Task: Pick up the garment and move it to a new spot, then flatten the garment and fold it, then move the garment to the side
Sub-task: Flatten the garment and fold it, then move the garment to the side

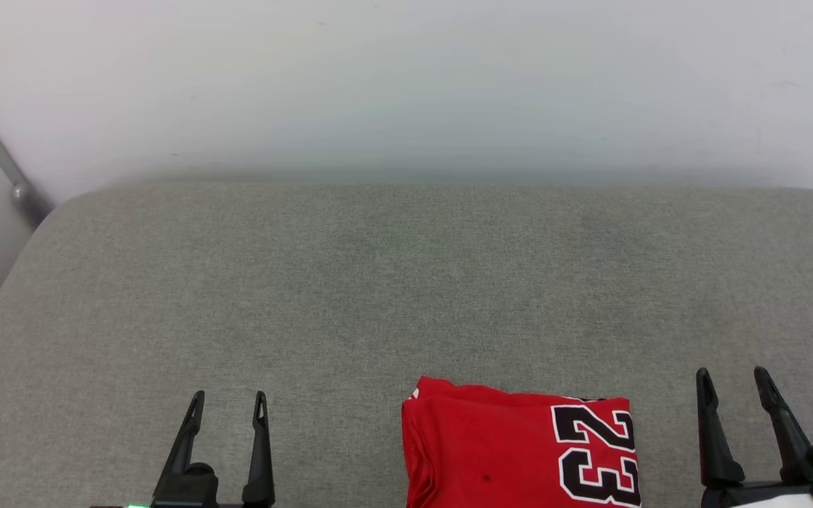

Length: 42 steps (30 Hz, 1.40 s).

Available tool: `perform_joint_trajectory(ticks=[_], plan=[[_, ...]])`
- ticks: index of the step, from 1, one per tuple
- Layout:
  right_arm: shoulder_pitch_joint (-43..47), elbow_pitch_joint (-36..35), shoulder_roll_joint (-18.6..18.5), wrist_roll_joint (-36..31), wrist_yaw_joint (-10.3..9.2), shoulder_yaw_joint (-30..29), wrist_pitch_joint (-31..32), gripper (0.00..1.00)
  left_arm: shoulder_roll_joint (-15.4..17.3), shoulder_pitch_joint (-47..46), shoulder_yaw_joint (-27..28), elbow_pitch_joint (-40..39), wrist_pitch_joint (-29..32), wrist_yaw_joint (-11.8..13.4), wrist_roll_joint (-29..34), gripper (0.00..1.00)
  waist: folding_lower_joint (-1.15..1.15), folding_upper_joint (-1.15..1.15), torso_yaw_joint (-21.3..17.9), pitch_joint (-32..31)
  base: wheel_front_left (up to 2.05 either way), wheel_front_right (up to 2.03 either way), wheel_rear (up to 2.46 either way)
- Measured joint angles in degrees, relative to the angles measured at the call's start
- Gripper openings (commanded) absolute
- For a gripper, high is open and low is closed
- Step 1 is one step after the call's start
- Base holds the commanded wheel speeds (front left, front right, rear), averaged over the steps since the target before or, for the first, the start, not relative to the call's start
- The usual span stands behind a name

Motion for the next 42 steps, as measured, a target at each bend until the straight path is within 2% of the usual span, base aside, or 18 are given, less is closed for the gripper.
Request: perform_joint_trajectory(ticks=[13, 21, 29, 33, 35, 38, 42], plan=[[4.8, -3.7, 1.1, 0.9, 0.00, -0.1, 0.0, 1.00, -0.8, 1.0, 0.2, -0.4, 0.0, -0.9, -0.1, 1.00, 0.00, 0.00, 0.6, -0.1, 0.00, 0.00, 0.00], [-0.1, -6.4, 1.0, -1.9, 0.00, 0.0, 0.0, 1.00, -1.1, 1.1, 0.6, -0.6, 0.0, -0.9, -0.1, 1.00, 0.00, 0.00, 0.0, 0.2, 0.00, 0.00, 0.00], [-12.7, -8.4, -7.9, -2.5, 0.00, -0.5, 1.7, 1.00, -1.4, 1.1, 0.7, -0.6, 0.0, -1.1, -0.1, 1.00, 0.00, 0.00, -0.1, 1.0, 0.00, 0.00, 0.00], [-17.9, -7.6, -13.3, -0.4, 0.00, 0.9, 10.5, 1.00, -1.5, 1.0, 0.7, -0.7, 0.0, -1.4, -0.1, 1.00, 0.00, 0.00, 0.1, 1.9, 0.00, 0.00, 0.00], [-19.9, -6.5, -16.4, 2.2, 0.00, 2.6, 17.9, 1.00, -1.6, 0.8, 0.7, -0.7, 0.0, -1.4, -0.1, 1.00, 0.00, 0.00, 0.2, 2.4, 0.00, 0.00, 0.00], [-21.0, -5.2, -20.4, 10.7, 0.01, 6.6, 31.0, 1.00, -1.7, 0.5, 0.8, -0.8, 0.0, -1.4, -0.1, 1.00, 0.00, 0.00, 0.2, 3.2, 0.00, 0.00, 0.00], [-20.4, -5.0, -26.5, 25.6, 0.00, 11.6, 48.6, 1.00, -1.9, -0.4, 0.9, -0.9, 0.0, -1.5, -0.1, 1.00, 0.00, 0.00, 0.1, 4.5, 0.00, 0.00, 0.00]])
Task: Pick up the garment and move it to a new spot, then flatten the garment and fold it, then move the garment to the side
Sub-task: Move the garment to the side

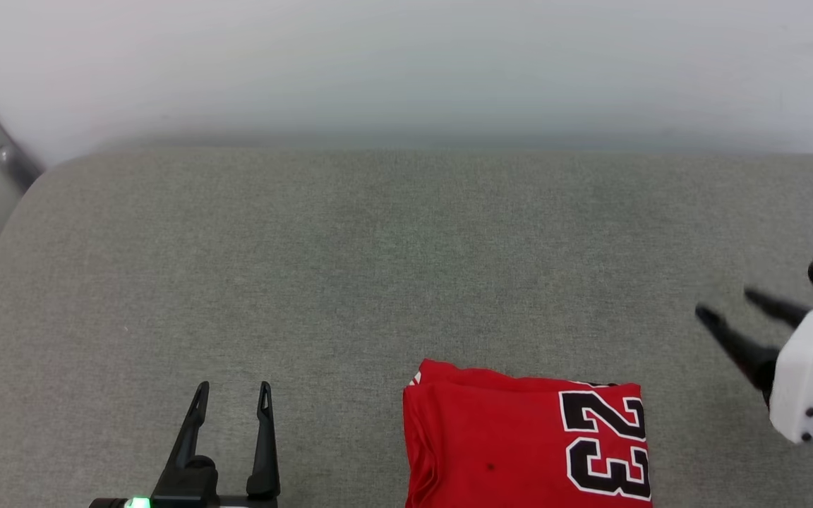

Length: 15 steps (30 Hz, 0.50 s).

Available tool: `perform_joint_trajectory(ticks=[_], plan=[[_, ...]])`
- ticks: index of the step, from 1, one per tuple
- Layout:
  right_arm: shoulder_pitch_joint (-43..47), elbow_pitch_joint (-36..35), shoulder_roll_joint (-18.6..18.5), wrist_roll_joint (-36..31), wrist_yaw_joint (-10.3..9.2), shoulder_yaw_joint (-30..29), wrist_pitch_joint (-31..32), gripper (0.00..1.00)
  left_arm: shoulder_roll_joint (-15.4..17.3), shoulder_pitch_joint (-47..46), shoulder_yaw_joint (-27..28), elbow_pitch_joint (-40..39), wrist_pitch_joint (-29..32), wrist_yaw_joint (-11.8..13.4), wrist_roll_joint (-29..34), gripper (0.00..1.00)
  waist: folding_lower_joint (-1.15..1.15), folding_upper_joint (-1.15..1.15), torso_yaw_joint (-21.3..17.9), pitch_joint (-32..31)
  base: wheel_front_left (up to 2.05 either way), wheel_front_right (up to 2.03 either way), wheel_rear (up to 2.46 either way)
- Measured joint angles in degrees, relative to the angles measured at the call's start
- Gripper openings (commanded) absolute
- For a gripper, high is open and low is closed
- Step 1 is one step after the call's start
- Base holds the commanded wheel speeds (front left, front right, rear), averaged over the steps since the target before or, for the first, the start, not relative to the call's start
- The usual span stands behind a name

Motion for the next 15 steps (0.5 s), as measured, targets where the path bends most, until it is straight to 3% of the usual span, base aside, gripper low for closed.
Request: perform_joint_trajectory(ticks=[3, 6, 11, 15], plan=[[2.5, -0.4, -2.8, 9.7, 0.00, 1.1, 9.7, 1.00, -0.1, -0.7, 0.0, 0.0, 0.0, -0.2, 0.1, 1.00, 0.00, 0.00, 0.0, 1.0, 0.00, 0.00, 0.00], [4.8, -0.7, -4.3, 15.8, 0.00, 1.9, 15.7, 1.00, -0.2, -1.6, 0.0, -0.1, 0.0, -0.5, 0.2, 1.00, 0.00, 0.00, 0.2, 2.2, 0.00, 0.00, 0.00], [8.3, -0.5, -4.4, 20.6, 0.00, 3.3, 20.0, 1.00, -0.3, -3.3, -0.1, -0.1, 0.0, -0.9, 0.4, 1.00, 0.00, 0.00, 0.8, 4.5, 0.00, 0.00, 0.00], [8.8, 0.8, -2.3, 22.1, 0.00, 4.3, 20.3, 1.00, -0.4, -4.9, -0.2, -0.2, 0.0, -1.0, 0.5, 1.00, 0.00, 0.00, 1.4, 6.6, 0.00, 0.00, 0.00]])
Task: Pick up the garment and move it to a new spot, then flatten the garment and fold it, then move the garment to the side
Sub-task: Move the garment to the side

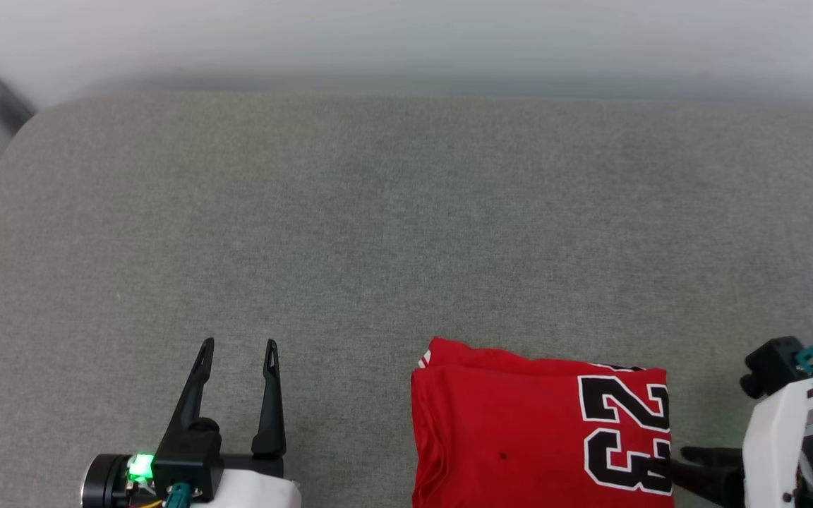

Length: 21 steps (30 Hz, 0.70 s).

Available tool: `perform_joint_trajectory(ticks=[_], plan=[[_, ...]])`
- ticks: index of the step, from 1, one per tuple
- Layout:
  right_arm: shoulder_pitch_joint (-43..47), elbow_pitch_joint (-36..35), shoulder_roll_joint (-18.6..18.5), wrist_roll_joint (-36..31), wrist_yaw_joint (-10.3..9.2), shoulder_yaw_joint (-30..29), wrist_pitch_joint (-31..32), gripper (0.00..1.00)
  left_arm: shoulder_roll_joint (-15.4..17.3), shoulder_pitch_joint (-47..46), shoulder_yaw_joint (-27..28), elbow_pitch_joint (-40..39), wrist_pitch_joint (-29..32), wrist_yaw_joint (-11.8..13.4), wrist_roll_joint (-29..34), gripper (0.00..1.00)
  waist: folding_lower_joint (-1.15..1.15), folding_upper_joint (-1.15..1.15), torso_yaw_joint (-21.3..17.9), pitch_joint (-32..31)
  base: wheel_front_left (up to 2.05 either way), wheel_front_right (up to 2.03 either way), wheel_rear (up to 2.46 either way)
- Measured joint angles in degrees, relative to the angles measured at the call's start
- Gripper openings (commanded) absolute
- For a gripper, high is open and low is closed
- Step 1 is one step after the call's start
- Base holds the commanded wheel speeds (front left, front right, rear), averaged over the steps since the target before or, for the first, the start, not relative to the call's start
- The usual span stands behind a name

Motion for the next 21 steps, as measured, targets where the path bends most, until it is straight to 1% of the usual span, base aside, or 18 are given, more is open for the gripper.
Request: perform_joint_trajectory(ticks=[7, 14, 15, 16, 21], plan=[[-2.3, 3.7, 2.4, 0.9, 0.00, 3.9, -0.5, 1.00, -0.2, -2.7, -0.7, 0.2, 0.0, -0.5, 0.2, 1.00, 0.00, 0.00, 1.5, 3.7, 0.00, 0.00, 0.00], [-3.4, 4.5, 2.2, 1.9, 0.03, 7.3, -1.5, 1.00, -0.3, -4.0, -0.9, 0.6, 0.0, -0.5, 0.0, 1.00, 0.00, 0.00, 3.8, 5.8, 0.00, 0.00, 0.00], [-3.5, 4.4, 1.9, 1.9, 0.03, 7.7, -1.9, 0.42, -0.3, -4.0, -0.9, 0.7, 0.0, -0.4, 0.0, 1.00, 0.00, 0.00, 4.0, 5.9, 0.00, 0.00, 0.00], [-3.6, 4.3, 1.6, 1.8, 0.03, 8.2, -2.6, 0.00, -0.4, -4.0, -0.9, 0.7, 0.0, -0.4, 0.0, 1.00, 0.00, 0.00, 4.1, 5.9, 0.00, 0.00, 0.00], [-4.6, 4.0, -0.1, 1.6, 0.02, 10.9, -5.3, 0.00, -0.4, -3.5, -0.6, 1.0, 0.0, 0.0, -0.1, 1.00, 0.00, 0.00, 3.7, 4.8, 0.00, 0.00, 0.00]])
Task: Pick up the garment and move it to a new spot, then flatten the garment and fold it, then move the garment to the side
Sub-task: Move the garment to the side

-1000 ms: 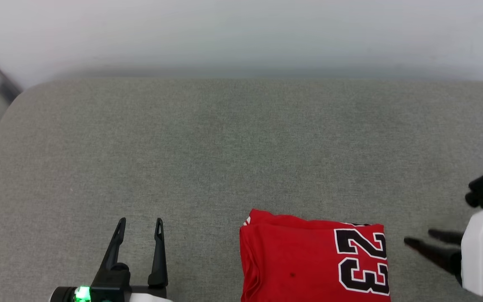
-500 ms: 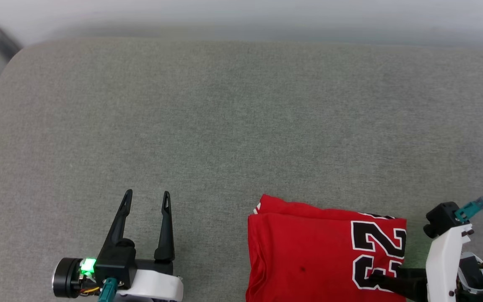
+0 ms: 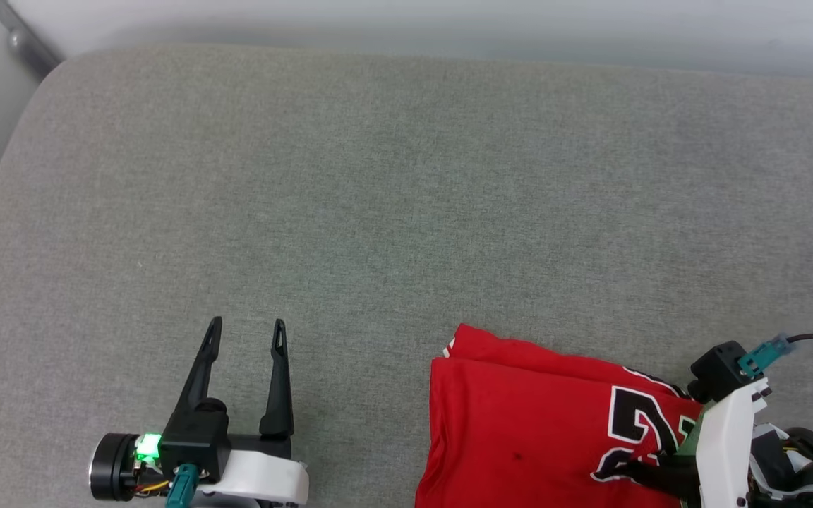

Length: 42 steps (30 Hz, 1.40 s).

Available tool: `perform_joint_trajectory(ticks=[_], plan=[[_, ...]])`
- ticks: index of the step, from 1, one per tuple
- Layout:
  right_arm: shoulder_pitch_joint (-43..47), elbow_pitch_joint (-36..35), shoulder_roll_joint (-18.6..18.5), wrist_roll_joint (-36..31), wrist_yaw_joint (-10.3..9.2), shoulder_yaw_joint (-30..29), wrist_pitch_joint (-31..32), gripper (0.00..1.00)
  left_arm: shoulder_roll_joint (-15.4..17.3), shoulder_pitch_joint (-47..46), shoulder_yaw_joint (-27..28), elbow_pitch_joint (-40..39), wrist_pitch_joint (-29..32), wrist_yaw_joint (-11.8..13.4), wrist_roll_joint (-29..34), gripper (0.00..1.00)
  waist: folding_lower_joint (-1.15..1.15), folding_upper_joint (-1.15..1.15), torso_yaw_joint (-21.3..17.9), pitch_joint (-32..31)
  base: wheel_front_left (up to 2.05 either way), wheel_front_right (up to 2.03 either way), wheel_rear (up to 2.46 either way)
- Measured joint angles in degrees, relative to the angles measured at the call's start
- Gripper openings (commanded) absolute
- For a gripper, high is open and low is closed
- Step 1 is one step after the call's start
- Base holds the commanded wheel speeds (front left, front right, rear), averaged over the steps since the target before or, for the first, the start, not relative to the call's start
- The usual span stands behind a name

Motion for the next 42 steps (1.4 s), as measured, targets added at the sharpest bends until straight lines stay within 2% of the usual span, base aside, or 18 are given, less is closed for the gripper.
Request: perform_joint_trajectory(ticks=[6, 13, 19, 24, 29, 37, 42], plan=[[-3.2, -2.9, -4.0, -0.4, -0.01, 2.0, -2.7, 0.00, -0.1, 1.7, 0.9, 0.0, 0.0, 0.1, -0.1, 1.00, 0.00, 0.00, -2.4, -2.4, 0.00, 0.00, 0.00], [-10.0, -8.6, -13.2, -3.5, -0.02, 4.0, -2.1, 0.00, -0.1, 3.4, 2.6, -0.8, -0.1, 0.2, -0.6, 1.00, 0.00, 0.00, -9.8, -4.2, 0.00, 0.00, 0.00], [-16.0, -8.1, -19.1, -6.2, -0.02, 4.4, -2.9, 0.00, 0.0, 2.3, 3.8, -2.2, -0.1, 0.0, -0.4, 1.00, 0.00, 0.00, -16.6, -2.7, 0.00, 0.00, 0.00], [-18.9, -2.7, -22.0, -8.9, -0.02, 4.5, -6.1, 0.00, 1.3, -0.3, 4.4, -3.2, -0.1, -0.6, 0.2, 1.00, 0.00, 0.00, -20.5, 1.4, 0.00, 0.00, 0.00], [-21.3, 5.1, -22.4, -12.1, -0.02, 3.0, -10.4, 0.00, 2.6, -3.2, 4.4, -4.2, -0.1, -1.4, 0.9, 1.00, 0.00, 0.00, -22.5, 6.8, 0.00, 0.00, 0.00], [-24.7, 18.8, -22.1, -17.0, -0.01, -4.6, -14.6, 0.00, 4.3, -5.8, 4.9, -6.5, -0.1, -1.8, 1.3, 1.00, 0.00, 0.00, -22.6, 14.3, 0.00, 0.00, 0.00], [-25.6, 24.3, -22.0, -20.9, -0.01, -8.3, -16.5, 0.00, 4.7, -6.8, 5.0, -8.3, -0.1, -1.7, 1.3, 1.00, 0.00, 0.00, -21.6, 17.2, 0.00, 0.00, 0.00]])
